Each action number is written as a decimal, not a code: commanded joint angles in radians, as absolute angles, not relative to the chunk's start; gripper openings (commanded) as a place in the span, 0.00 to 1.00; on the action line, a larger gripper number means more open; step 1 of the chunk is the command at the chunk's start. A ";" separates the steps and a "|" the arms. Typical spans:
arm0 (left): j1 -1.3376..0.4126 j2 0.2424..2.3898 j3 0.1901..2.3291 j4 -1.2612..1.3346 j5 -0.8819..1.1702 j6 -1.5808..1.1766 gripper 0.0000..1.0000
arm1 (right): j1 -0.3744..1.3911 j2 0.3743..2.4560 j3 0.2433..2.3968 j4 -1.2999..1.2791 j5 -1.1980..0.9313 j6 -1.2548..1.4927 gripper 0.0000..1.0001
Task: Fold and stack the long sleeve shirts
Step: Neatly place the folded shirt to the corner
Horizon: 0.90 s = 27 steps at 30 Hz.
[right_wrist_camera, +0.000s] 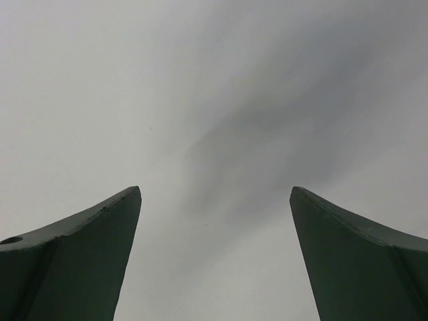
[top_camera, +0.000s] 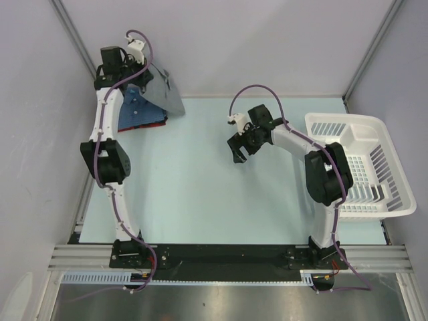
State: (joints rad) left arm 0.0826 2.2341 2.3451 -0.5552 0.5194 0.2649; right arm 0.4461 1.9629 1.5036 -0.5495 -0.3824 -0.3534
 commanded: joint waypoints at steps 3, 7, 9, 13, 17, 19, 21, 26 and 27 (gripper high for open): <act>0.100 2.129 2.364 -0.503 0.568 0.339 0.00 | 0.453 1.933 1.548 -0.537 -0.374 -0.370 1.00; 0.130 2.131 2.364 -0.499 0.603 0.363 0.00 | 0.459 1.928 1.537 -0.534 -0.370 -0.371 1.00; 0.152 2.135 2.361 -0.502 0.630 0.380 0.00 | 0.460 1.925 1.531 -0.534 -0.370 -0.371 1.00; 0.207 2.169 2.355 -0.526 0.707 0.399 0.01 | 0.460 1.925 1.534 -0.534 -0.365 -0.371 1.00; 0.271 2.207 2.344 -0.528 0.747 0.403 0.06 | 0.459 1.928 1.534 -0.534 -0.367 -0.370 1.00; 0.291 2.239 2.347 -0.525 0.753 0.402 0.08 | 0.459 1.930 1.535 -0.534 -0.365 -0.370 1.00; 0.317 2.264 2.349 -0.525 0.750 0.400 0.14 | 0.459 1.931 1.537 -0.532 -0.365 -0.370 1.00; 0.379 2.328 2.355 -0.493 0.746 0.381 0.24 | 0.459 1.931 1.540 -0.535 -0.361 -0.368 1.00; 0.385 2.336 2.355 -0.473 0.747 0.379 0.26 | 0.459 1.931 1.540 -0.535 -0.360 -0.368 1.00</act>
